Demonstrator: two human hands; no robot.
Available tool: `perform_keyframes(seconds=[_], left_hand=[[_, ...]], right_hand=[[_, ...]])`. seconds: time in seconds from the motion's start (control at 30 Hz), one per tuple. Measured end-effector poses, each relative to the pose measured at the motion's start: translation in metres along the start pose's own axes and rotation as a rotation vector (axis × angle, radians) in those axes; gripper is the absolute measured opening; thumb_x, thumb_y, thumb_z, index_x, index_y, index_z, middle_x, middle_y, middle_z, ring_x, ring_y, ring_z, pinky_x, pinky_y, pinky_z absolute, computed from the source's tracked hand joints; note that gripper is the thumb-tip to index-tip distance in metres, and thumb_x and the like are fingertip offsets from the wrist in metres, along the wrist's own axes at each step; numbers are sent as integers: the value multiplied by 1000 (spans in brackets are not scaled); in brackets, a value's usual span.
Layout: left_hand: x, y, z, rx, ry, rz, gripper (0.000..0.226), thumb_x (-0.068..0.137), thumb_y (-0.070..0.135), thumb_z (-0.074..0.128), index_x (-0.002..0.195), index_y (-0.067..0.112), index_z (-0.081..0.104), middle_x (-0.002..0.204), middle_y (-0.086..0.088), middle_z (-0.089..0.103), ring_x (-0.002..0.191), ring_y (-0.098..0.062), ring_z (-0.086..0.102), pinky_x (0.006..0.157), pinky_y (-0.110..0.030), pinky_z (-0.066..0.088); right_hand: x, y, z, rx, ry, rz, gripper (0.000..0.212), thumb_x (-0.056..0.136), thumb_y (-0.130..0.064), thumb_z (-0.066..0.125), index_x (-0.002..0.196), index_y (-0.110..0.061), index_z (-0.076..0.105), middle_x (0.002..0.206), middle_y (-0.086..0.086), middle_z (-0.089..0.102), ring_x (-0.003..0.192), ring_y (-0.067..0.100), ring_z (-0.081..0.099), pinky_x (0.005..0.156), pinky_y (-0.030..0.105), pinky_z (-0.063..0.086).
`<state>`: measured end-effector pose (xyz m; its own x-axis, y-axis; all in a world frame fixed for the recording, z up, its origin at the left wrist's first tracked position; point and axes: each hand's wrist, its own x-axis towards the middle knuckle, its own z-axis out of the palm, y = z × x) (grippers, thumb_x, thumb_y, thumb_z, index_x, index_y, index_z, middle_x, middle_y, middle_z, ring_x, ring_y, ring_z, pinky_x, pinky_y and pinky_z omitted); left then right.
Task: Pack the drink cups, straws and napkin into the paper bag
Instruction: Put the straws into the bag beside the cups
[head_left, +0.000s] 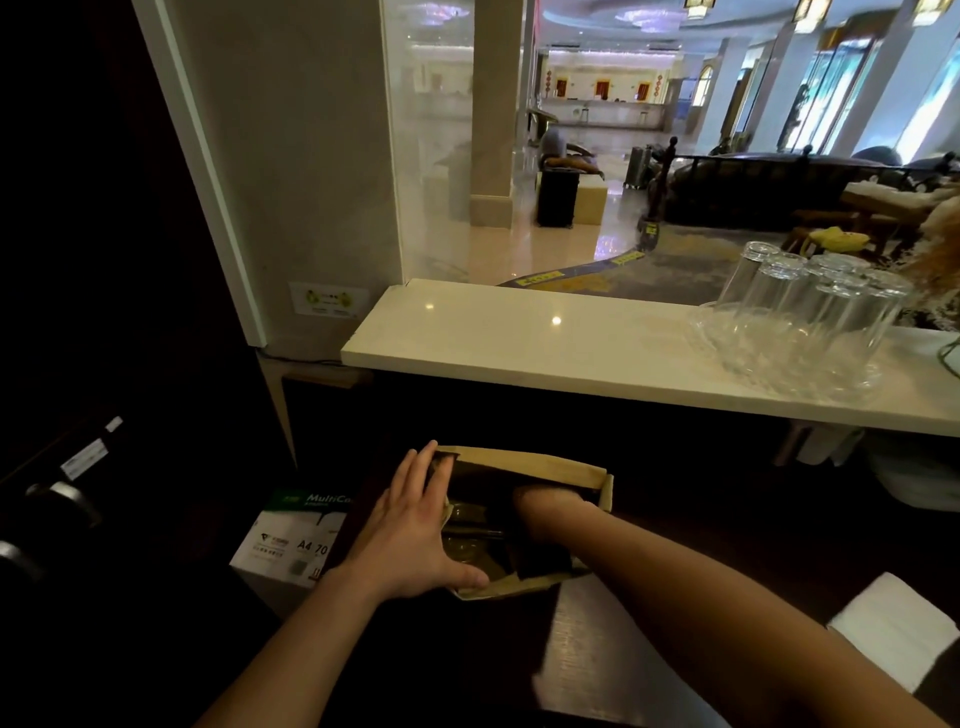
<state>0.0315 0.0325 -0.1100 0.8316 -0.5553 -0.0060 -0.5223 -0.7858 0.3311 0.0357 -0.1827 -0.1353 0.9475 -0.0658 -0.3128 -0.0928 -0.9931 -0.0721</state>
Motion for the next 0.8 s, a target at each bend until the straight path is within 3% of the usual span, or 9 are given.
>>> perform_keyframes(seconds=[0.3, 0.43, 0.57, 0.7, 0.8], left_hand=[[-3, 0, -1, -4, -8, -3, 140, 48, 92, 60, 149, 36, -19, 152, 18, -39, 138, -9, -34, 116, -52, 10], [-3, 4, -5, -26, -17, -13, 140, 50, 90, 63, 150, 35, -18, 154, 16, -37, 140, -10, -32, 116, -53, 10], [-3, 14, -8, -36, -5, -41, 138, 55, 84, 68, 151, 33, -17, 157, 12, -32, 144, -16, -27, 117, -53, 12], [-5, 22, -7, -20, 11, -68, 135, 61, 77, 72, 152, 30, -16, 158, 7, -32, 145, -19, -26, 119, -52, 11], [-6, 24, -5, -25, 32, -82, 132, 63, 76, 72, 152, 29, -15, 159, 5, -31, 146, -20, -23, 119, -52, 10]], right_hand=[[-6, -2, -6, 205, -55, -26, 32, 95, -15, 53, 127, -16, 54, 122, 9, 59, 110, 26, 57, 96, 35, 47], [-17, 0, -20, 353, -93, -45, 26, 95, -16, 53, 119, -15, 62, 119, 9, 63, 109, 24, 57, 85, 29, 42], [-34, 3, -32, 523, -95, -94, 25, 93, -20, 57, 117, -20, 65, 115, 3, 63, 102, 16, 55, 86, 29, 40], [-56, 12, -41, 685, -64, -143, 27, 94, -21, 57, 120, -22, 64, 114, -1, 64, 104, 15, 60, 93, 30, 48], [-78, 28, -50, 983, -19, -178, 26, 93, -16, 60, 119, -17, 66, 113, 2, 68, 103, 16, 65, 84, 26, 57]])
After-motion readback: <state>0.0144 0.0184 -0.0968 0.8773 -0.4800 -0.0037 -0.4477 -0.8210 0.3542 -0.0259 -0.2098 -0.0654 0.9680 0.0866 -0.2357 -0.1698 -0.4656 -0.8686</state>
